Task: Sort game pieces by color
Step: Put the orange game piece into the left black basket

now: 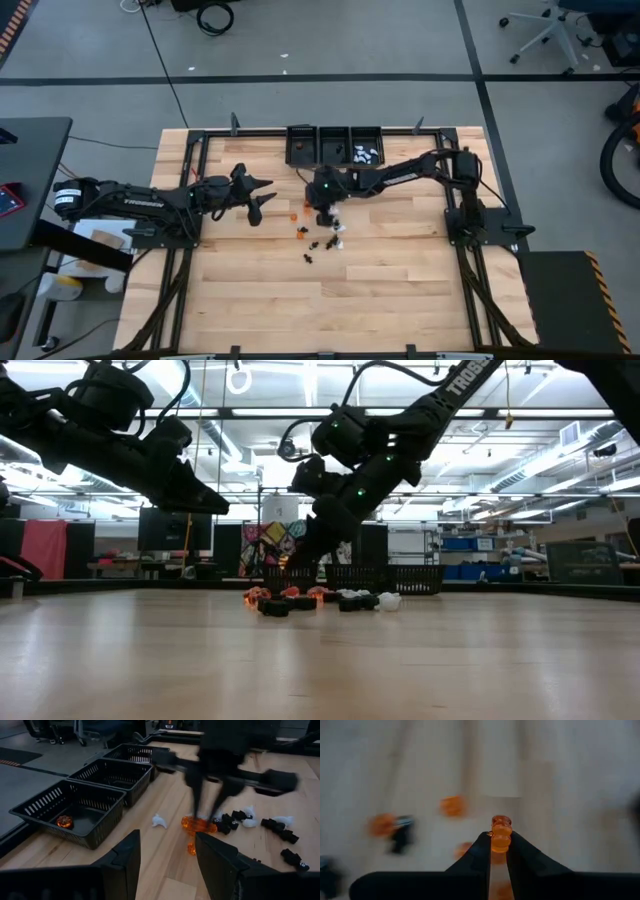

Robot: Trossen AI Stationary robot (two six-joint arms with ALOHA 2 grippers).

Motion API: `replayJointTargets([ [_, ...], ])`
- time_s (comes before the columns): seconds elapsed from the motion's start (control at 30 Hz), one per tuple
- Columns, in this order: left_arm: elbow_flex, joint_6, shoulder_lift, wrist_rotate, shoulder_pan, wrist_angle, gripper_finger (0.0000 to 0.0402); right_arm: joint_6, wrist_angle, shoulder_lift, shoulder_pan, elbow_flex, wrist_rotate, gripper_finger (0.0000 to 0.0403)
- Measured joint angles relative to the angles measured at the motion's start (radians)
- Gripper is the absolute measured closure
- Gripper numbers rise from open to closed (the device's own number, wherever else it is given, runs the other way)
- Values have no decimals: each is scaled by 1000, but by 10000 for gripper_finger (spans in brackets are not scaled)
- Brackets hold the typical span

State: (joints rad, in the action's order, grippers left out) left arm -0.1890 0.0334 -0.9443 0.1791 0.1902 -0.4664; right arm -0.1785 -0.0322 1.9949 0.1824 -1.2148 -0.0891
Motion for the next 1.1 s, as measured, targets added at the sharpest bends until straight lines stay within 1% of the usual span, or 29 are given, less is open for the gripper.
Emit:
replayJointTargets([
  [0.13,0,-2,0,0,0,0,234,0,-3,0,37,-39,121,353],
  [0.3,0,-3,0,0,8,0,234,-4,-16,0,100,-88,221,353],
  [0.37,0,-3,0,0,12,0,234,-4,-16,1,131,-110,239,353],
  [0.43,0,-3,0,0,16,0,234,2,-16,1,163,-133,240,353],
  [0.57,0,-3,0,1,16,-3,234,33,-8,1,218,-168,176,348],
  [0.67,0,-3,0,1,16,-9,234,49,-8,1,240,-177,161,341],
  [0.87,0,-3,0,2,16,-9,234,68,2,30,250,-178,103,337],
  [1.1,0,-2,0,2,15,-3,234,101,-11,67,247,-191,92,336],
])
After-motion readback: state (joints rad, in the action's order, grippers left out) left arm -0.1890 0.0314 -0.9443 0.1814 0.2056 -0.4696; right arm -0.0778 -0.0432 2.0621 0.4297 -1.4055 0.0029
